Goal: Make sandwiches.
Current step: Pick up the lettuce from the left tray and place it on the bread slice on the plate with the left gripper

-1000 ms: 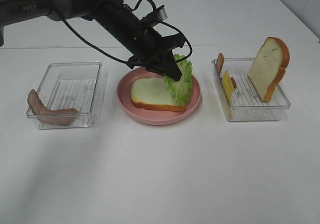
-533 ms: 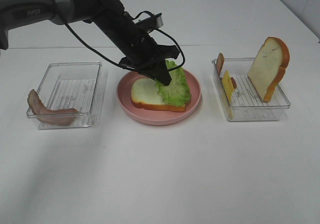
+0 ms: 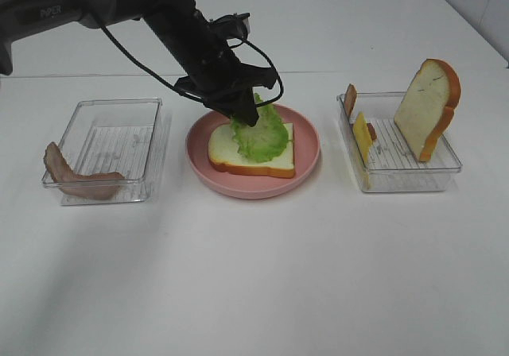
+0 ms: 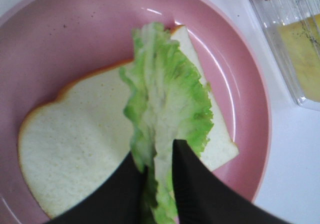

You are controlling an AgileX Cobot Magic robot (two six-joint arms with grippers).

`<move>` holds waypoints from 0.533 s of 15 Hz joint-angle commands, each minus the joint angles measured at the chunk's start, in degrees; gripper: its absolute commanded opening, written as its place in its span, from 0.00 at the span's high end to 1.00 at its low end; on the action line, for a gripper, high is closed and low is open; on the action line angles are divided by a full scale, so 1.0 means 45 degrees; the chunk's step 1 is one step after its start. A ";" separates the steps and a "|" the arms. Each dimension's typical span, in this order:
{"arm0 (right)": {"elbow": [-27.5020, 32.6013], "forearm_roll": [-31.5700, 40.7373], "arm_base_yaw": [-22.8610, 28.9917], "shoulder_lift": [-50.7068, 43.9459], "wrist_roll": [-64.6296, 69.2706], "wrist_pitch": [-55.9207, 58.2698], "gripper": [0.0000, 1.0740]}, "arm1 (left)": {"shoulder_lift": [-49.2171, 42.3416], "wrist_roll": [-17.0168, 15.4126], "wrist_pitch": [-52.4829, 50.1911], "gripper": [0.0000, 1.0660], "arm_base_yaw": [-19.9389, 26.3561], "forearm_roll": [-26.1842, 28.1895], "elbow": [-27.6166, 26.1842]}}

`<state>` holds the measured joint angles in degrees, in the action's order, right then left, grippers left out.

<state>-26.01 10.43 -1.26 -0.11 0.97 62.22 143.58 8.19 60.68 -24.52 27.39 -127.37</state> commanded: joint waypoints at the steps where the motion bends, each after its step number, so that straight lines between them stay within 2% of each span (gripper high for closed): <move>1: -0.0038 0.0000 -0.0038 -0.0420 0.0076 -0.0089 0.08 | -0.0038 -0.0369 0.0968 0.53 -0.0025 -0.0140 -0.0293; 3: -0.0038 0.0000 -0.0038 -0.0420 0.0076 -0.0089 0.08 | -0.0051 -0.1210 0.1337 0.40 -0.0025 -0.0866 -0.0293; 4: -0.0038 0.0000 -0.0038 -0.0420 0.0076 -0.0089 0.08 | -0.0051 -0.1693 0.1630 0.29 -0.0038 -0.1350 -0.0433; 6: -0.0038 0.0000 -0.0038 -0.0420 0.0076 -0.0089 0.08 | -0.0064 -0.1744 0.2559 0.11 -0.0102 -0.1884 -0.0853; 7: -0.0038 0.0000 -0.0038 -0.0420 0.0076 -0.0089 0.08 | -0.0089 -0.2126 0.3336 0.04 -0.0229 -0.2546 -0.1515; 8: -0.0038 0.0000 -0.0038 -0.0420 0.0076 -0.0089 0.08 | -0.0331 -0.2585 0.3310 0.04 -0.0331 -0.3119 -0.1681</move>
<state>-26.01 10.43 -1.26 -0.11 0.97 62.22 142.78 -2.46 69.39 -25.61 14.27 -134.30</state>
